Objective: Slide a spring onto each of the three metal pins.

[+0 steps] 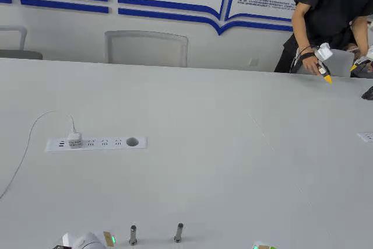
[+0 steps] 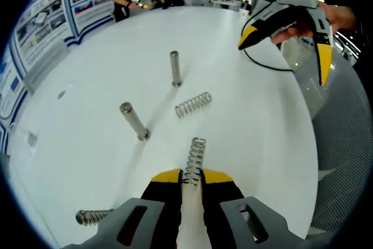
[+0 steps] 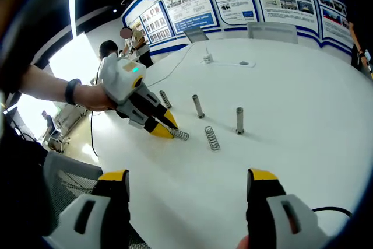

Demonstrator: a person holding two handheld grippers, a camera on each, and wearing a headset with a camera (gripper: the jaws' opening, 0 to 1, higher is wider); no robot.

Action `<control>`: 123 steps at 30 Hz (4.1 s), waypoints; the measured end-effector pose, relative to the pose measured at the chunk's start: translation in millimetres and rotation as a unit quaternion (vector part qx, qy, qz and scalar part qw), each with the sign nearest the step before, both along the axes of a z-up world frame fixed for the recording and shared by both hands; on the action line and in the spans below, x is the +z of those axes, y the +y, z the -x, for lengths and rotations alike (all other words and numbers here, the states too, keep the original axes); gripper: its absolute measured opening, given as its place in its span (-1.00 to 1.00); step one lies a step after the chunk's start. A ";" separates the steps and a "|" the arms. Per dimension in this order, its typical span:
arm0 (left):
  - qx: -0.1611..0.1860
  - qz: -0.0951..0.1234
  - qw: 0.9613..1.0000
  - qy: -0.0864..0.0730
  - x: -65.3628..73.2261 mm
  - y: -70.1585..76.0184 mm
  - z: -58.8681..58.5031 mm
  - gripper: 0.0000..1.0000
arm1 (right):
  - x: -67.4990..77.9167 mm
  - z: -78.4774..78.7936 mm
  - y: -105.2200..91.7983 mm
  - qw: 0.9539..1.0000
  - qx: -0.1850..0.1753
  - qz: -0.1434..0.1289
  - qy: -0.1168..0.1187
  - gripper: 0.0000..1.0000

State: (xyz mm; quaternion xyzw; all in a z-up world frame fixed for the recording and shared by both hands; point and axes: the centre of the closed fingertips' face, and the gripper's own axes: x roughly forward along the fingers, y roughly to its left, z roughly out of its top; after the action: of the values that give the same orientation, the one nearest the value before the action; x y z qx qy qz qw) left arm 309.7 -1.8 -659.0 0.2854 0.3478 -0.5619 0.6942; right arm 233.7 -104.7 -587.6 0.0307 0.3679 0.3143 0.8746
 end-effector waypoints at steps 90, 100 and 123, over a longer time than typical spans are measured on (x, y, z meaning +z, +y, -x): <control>-0.031 0.092 0.995 -0.037 100.5 -13.3 89.5 -0.80 | 26.1 10.1 71.6 0.990 0.086 -0.109 0.015 -0.32; -0.058 0.091 0.993 -0.038 100.5 -19.1 97.1 -0.80 | 32.3 16.2 78.7 0.985 0.090 -0.144 0.029 -0.53; -0.049 0.102 0.993 -0.035 104.1 -20.9 87.2 -0.80 | 54.1 7.8 88.2 0.984 0.113 -0.140 0.020 -0.60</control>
State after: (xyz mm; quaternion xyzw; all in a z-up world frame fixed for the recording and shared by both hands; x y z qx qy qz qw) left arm 222.6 -22.7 -554.8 0.2490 0.2495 -0.6175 0.7031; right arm 226.0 -16.5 -533.5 0.1170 0.3386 0.4589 0.8131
